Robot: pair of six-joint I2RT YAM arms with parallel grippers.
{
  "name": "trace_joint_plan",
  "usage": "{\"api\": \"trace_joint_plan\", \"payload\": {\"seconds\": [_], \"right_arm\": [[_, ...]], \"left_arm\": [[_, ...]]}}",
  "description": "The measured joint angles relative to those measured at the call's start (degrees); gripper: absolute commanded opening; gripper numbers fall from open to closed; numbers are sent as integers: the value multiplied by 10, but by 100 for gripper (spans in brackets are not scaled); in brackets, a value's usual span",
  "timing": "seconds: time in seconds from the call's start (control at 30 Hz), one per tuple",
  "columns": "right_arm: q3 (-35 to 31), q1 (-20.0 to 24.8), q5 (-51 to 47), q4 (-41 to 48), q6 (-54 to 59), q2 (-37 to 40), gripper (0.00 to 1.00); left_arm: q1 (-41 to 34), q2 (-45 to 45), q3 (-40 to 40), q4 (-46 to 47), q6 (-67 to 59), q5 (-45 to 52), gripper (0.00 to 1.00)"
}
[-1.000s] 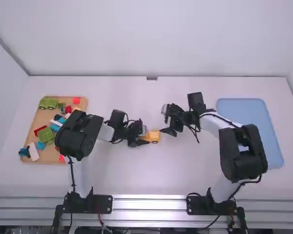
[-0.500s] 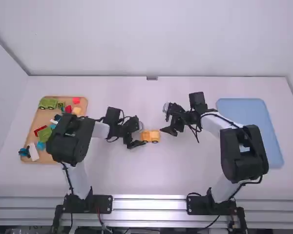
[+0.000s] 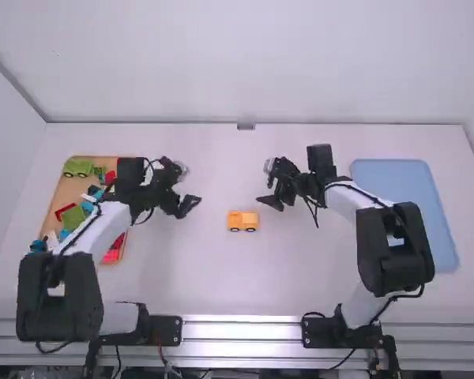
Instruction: Assemble lego blocks to make yellow taxi
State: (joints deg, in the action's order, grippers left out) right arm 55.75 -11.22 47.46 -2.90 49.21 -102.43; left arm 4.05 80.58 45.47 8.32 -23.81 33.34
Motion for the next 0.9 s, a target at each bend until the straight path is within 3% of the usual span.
{"api": "trace_joint_plan", "payload": {"seconds": [0.2,0.5,0.67,0.9], "right_arm": [[0,0,0,-34,-21,0,98],[0,0,0,-98,-82,0,99],[0,0,0,-103,-107,0,98],[0,0,0,-106,-118,0,99]], "left_arm": [[20,-117,0,79,300,-130,99],[22,-211,0,111,462,-272,99],[44,-213,29,225,523,-341,99],[67,-133,182,346,546,-376,99]]}}
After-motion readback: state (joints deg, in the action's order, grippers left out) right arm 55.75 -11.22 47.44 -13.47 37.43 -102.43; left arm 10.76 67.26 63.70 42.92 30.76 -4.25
